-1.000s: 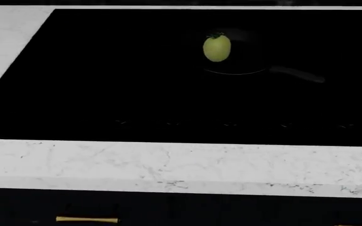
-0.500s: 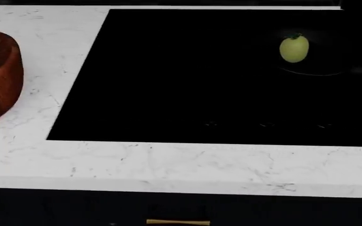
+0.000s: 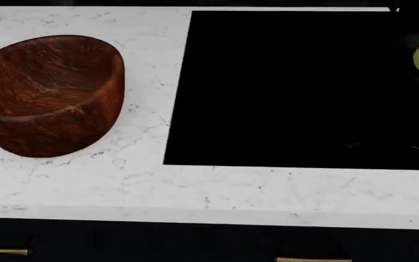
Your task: Pick the tomato from the pan and place it in the bowl.
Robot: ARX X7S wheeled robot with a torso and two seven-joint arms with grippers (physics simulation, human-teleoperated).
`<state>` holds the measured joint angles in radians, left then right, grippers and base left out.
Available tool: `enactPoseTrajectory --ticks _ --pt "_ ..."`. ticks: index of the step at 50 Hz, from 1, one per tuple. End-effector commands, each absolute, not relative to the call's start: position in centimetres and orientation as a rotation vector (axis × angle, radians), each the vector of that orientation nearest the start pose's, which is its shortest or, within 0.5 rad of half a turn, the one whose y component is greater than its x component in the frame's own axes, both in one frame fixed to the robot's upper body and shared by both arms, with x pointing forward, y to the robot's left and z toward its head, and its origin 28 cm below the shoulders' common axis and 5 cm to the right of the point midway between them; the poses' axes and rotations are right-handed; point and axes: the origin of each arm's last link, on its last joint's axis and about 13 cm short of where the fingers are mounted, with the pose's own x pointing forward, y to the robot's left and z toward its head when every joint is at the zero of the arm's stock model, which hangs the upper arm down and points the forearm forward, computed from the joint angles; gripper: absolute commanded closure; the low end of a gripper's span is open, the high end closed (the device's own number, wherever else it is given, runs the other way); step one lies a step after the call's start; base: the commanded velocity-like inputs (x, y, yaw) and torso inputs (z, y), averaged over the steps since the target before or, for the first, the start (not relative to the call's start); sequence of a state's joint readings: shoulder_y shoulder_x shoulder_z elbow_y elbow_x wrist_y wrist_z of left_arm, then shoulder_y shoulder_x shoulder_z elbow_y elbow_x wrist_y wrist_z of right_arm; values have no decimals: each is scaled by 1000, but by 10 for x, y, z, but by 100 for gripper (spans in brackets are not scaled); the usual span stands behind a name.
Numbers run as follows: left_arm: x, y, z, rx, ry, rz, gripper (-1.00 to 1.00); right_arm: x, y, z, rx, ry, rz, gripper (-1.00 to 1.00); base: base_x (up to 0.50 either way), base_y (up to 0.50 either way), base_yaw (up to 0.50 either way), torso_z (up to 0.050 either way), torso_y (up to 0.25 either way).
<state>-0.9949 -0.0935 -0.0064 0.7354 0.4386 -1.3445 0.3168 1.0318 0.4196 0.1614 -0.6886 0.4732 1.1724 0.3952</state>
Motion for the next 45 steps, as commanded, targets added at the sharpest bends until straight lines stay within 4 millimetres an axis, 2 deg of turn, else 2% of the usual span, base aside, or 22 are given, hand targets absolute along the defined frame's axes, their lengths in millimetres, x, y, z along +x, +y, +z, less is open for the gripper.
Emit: enactPoseTrajectory --ticks 1,6,22,45 --pt "256 252 304 140 -334 190 -100 249 -177 330 15 -553 -316 -100 -1 500 0 0 0" --pt "257 253 302 137 -333 189 -100 249 -180 329 21 -542 -323 -100 -1 422 0 0 0" --pt "258 247 307 145 -339 178 -100 242 -188 330 92 -531 -355 -100 10 6 0 0 0" --pt "256 245 310 145 -342 178 -100 235 -190 332 102 -541 -345 -100 300 0 0 0 0"
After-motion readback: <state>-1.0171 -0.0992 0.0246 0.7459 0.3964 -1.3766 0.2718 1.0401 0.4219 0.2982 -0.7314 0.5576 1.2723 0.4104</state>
